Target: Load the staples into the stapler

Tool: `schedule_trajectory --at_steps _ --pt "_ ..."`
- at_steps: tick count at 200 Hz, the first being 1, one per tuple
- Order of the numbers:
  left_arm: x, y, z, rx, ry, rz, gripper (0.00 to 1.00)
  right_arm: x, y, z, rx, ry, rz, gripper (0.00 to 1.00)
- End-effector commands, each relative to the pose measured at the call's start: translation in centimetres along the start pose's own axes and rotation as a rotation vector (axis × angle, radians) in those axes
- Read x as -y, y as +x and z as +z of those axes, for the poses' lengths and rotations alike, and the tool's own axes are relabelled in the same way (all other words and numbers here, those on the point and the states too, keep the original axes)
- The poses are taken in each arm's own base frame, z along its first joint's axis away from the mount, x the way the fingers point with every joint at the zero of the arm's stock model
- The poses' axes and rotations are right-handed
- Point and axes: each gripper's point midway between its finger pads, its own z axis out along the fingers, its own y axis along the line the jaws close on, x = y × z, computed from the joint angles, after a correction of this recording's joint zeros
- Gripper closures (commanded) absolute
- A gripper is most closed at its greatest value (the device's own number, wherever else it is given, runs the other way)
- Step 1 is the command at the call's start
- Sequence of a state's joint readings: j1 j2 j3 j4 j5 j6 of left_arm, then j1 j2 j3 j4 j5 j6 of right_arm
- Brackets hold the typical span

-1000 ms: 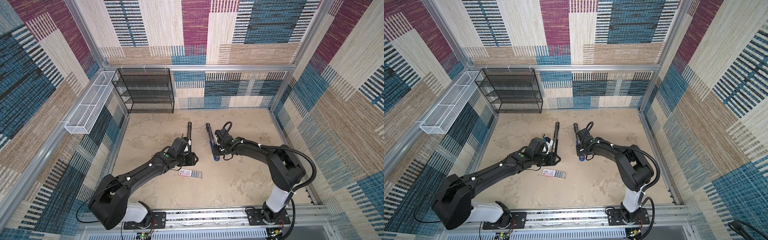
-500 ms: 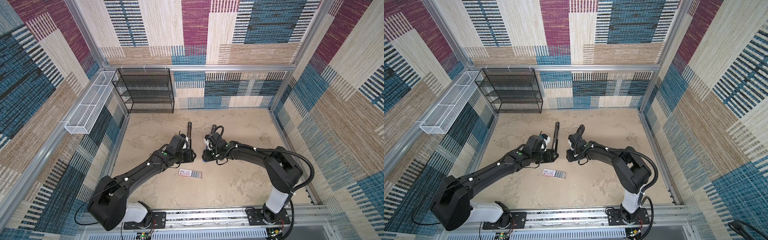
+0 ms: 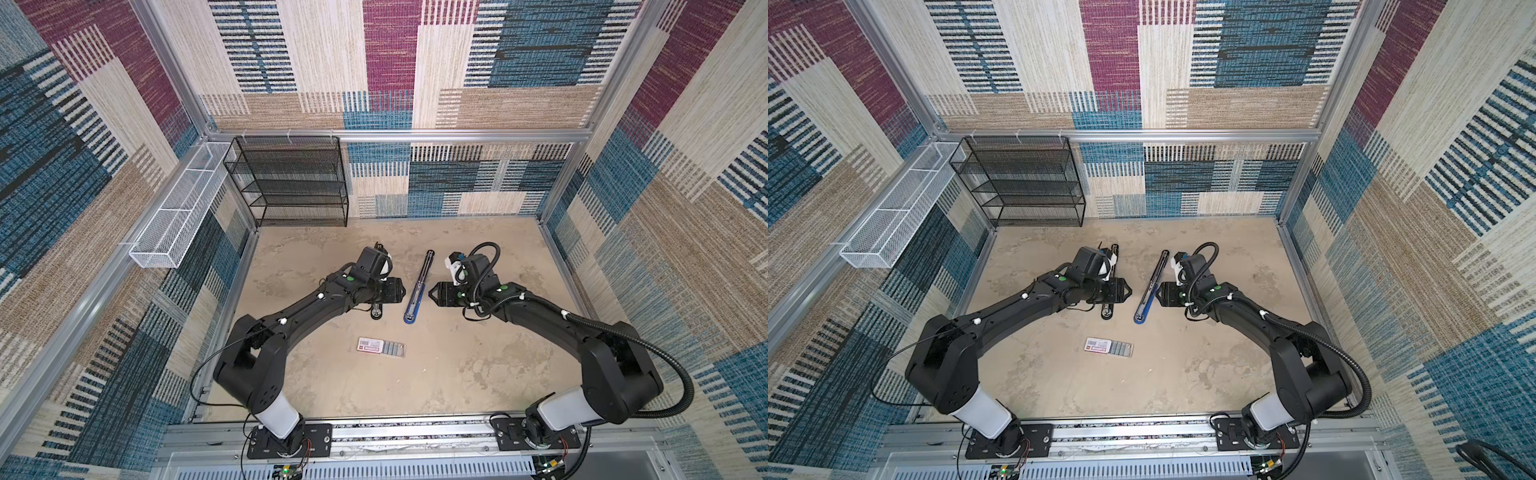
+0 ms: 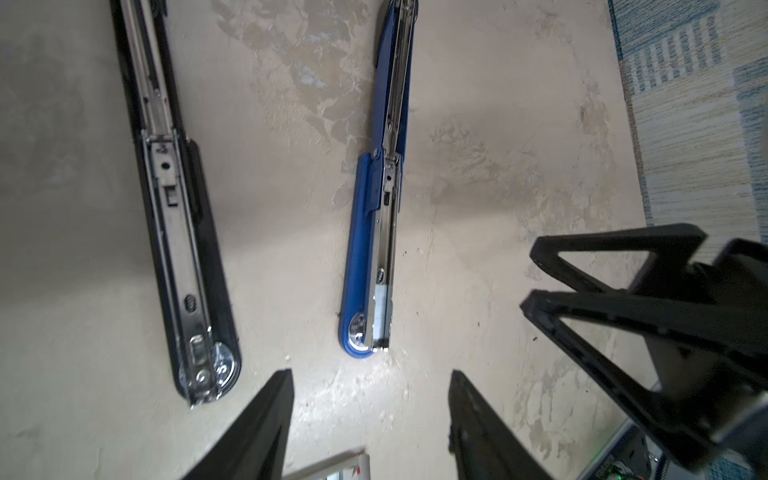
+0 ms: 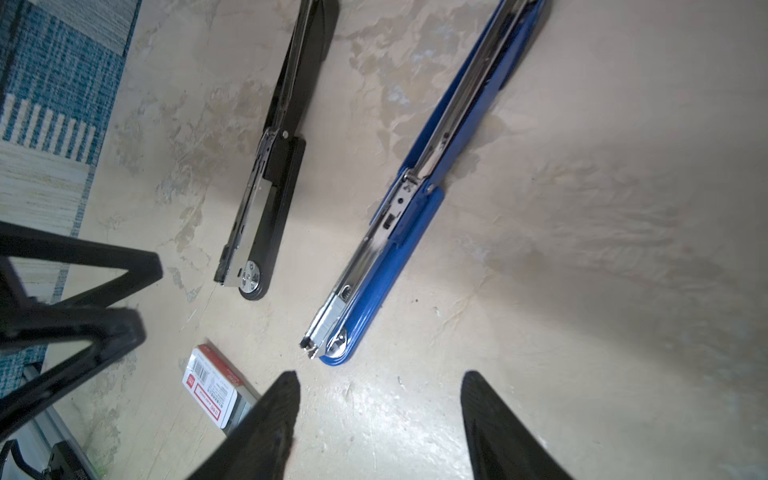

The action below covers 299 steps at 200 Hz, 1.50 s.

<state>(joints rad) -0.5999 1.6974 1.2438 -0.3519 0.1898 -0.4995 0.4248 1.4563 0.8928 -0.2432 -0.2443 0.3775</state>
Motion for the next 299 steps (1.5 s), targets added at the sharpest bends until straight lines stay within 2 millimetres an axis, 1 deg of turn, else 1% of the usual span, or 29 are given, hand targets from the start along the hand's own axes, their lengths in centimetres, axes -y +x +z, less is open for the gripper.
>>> schedule_trajectory --at_steps 1,29,42,70,84,103,131,157,182,216,241,257,277,286,299 --pt "0.6 -0.4 1.9 -0.041 0.003 0.070 0.37 1.0 -0.8 -1.0 0.053 -0.001 0.043 0.32" --pt "0.9 -1.3 5.0 -0.072 -0.040 0.128 0.37 2.3 -0.3 -1.7 0.071 0.008 0.082 0.31" --pt "0.9 -1.5 6.5 -0.090 -0.078 0.173 0.37 2.5 0.1 -1.7 0.068 0.008 0.092 0.31" --pt "1.1 -2.4 9.0 -0.104 -0.134 0.249 0.37 3.2 1.1 -1.4 0.049 0.018 0.108 0.31" --pt "0.7 -2.2 10.3 -0.131 -0.159 0.265 0.37 3.5 1.5 -1.4 0.047 0.023 0.114 0.31" --pt "0.3 -1.9 11.6 -0.166 -0.179 0.276 0.40 3.8 1.8 -1.5 0.049 0.035 0.117 0.31" --pt "0.6 -1.1 12.7 -0.199 -0.187 0.320 0.46 4.2 2.1 -1.7 0.052 0.052 0.116 0.31" --pt "1.3 0.1 13.1 -0.228 -0.175 0.361 0.57 4.7 2.2 -1.7 0.056 0.069 0.119 0.31" --pt "1.4 1.5 13.1 -0.261 -0.181 0.392 0.64 5.2 2.3 -1.6 0.058 0.080 0.127 0.31" --pt "2.0 3.7 12.6 -0.301 -0.168 0.450 0.69 6.3 2.6 -1.4 0.061 0.106 0.143 0.31" --pt "2.6 5.5 12.0 -0.327 -0.165 0.523 0.69 7.3 2.9 -1.3 0.065 0.119 0.162 0.31" --pt "2.7 6.2 11.6 -0.333 -0.174 0.554 0.65 7.7 3.1 -1.3 0.065 0.114 0.180 0.31" --pt "2.8 5.7 10.9 -0.306 -0.178 0.553 0.55 8.1 3.2 -1.4 0.069 0.105 0.201 0.31" --pt "3.3 5.1 10.6 -0.281 -0.170 0.549 0.51 8.3 3.0 -1.5 0.078 0.105 0.208 0.31" --pt "4.1 4.3 10.5 -0.253 -0.151 0.546 0.48 8.7 2.8 -1.6 0.085 0.102 0.218 0.31"
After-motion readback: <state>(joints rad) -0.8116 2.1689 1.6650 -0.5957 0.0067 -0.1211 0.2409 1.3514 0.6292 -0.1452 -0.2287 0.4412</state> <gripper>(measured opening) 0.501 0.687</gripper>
